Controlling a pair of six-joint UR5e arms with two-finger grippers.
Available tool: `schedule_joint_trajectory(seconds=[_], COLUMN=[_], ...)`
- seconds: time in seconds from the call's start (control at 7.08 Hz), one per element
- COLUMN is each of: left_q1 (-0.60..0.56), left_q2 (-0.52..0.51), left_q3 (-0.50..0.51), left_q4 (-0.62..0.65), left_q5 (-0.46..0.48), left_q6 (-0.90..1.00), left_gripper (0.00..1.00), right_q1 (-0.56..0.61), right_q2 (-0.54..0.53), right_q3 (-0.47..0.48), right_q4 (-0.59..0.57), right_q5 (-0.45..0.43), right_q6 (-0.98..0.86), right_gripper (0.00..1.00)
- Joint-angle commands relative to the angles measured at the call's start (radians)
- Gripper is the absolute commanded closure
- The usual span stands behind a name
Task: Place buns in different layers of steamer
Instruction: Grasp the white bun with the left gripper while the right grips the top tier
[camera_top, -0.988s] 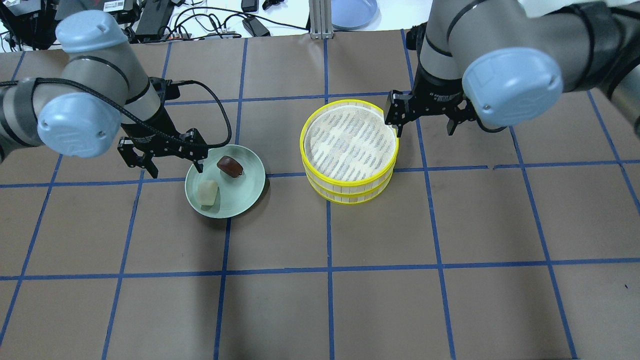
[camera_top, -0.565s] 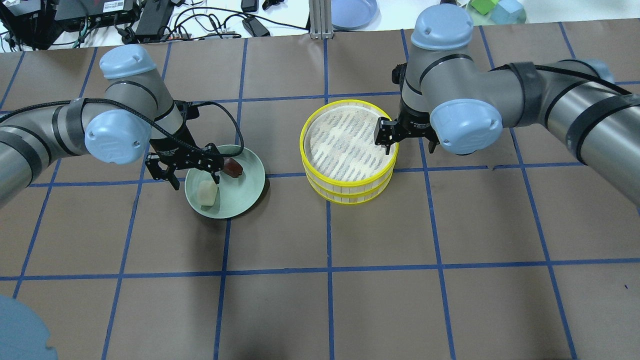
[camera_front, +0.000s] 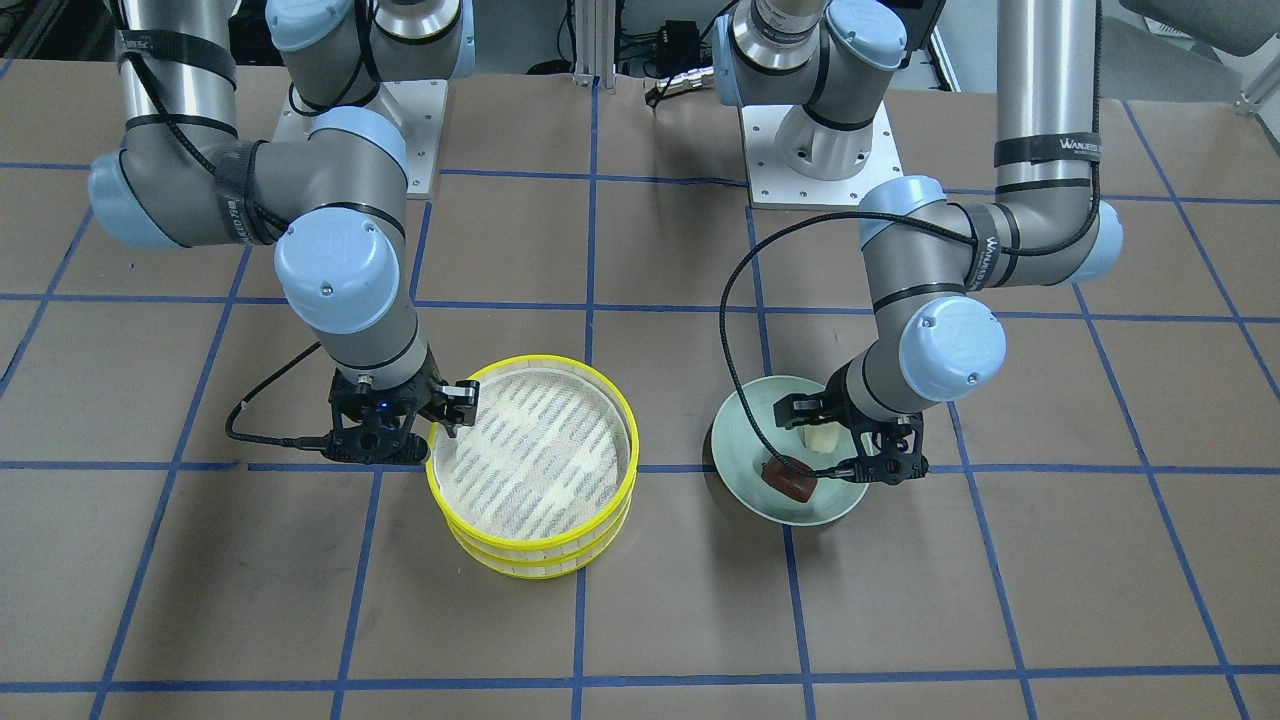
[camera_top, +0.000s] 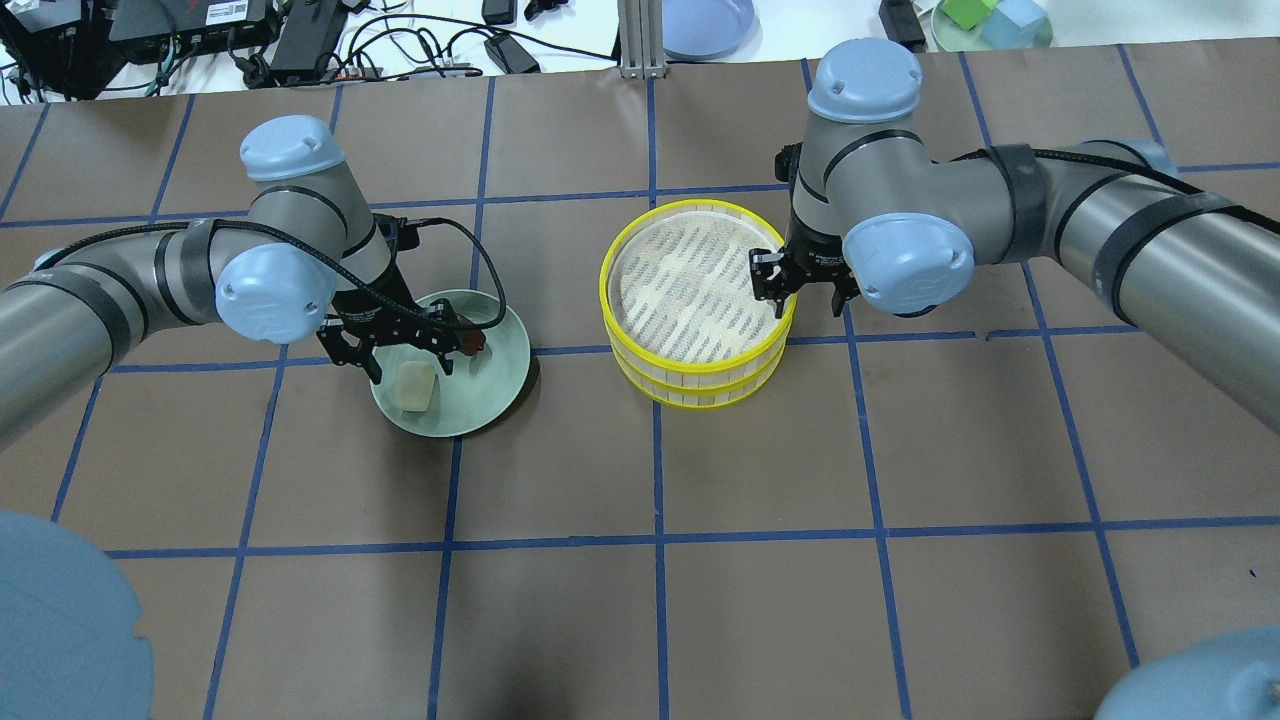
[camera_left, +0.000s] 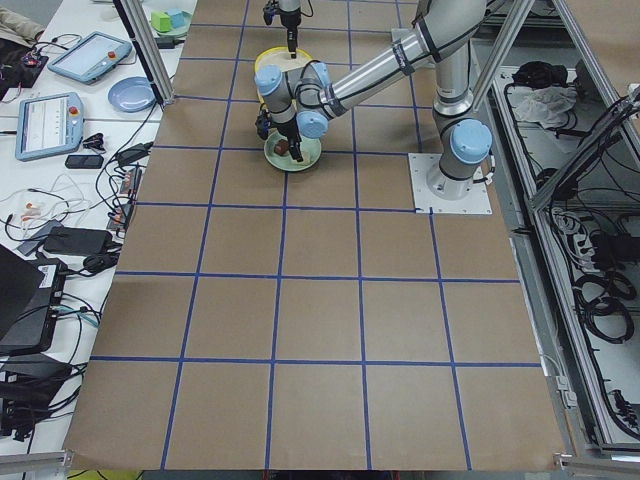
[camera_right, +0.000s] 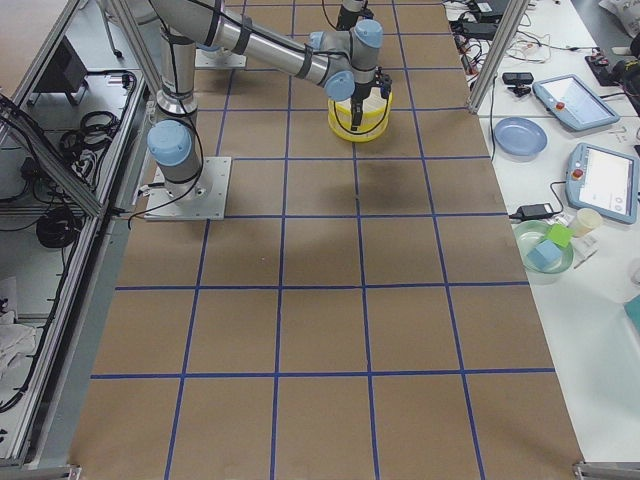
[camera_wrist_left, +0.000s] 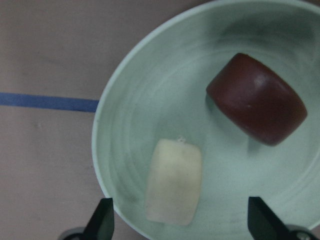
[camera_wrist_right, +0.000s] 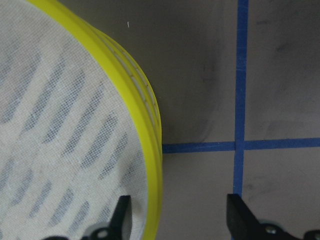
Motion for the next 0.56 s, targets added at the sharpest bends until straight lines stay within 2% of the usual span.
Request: schedule_joint_trajectory(seconds=[0.0, 0.14, 0.28, 0.42], left_q1=[-0.008, -0.008, -0.008, -0.008], left_q2=[-0.001, -0.001, -0.001, -0.001], left_q3=[-0.037, -0.039, -0.036, -0.036], left_q4=[0.057, 0.071, 0.071, 0.071], left_q5=[0.014, 0.016, 0.020, 0.032], left_q6=[-0.003, 0.003, 0.006, 0.006], left_gripper=[0.10, 0.19, 0.76, 0.88], right_q1=[0.000, 0.000, -0.002, -0.008], right_q2=[-0.010, -0.017, -0.039, -0.062], right_q3=[-0.008, -0.022, -0.039, -0.068], right_q4=[0.007, 0.014, 0.046, 0.104], right_q5=[-0.004, -0.006, -0.007, -0.007], right_q6=[0.000, 0.000, 0.000, -0.001], right_gripper=[1.00, 1.00, 1.00, 1.00])
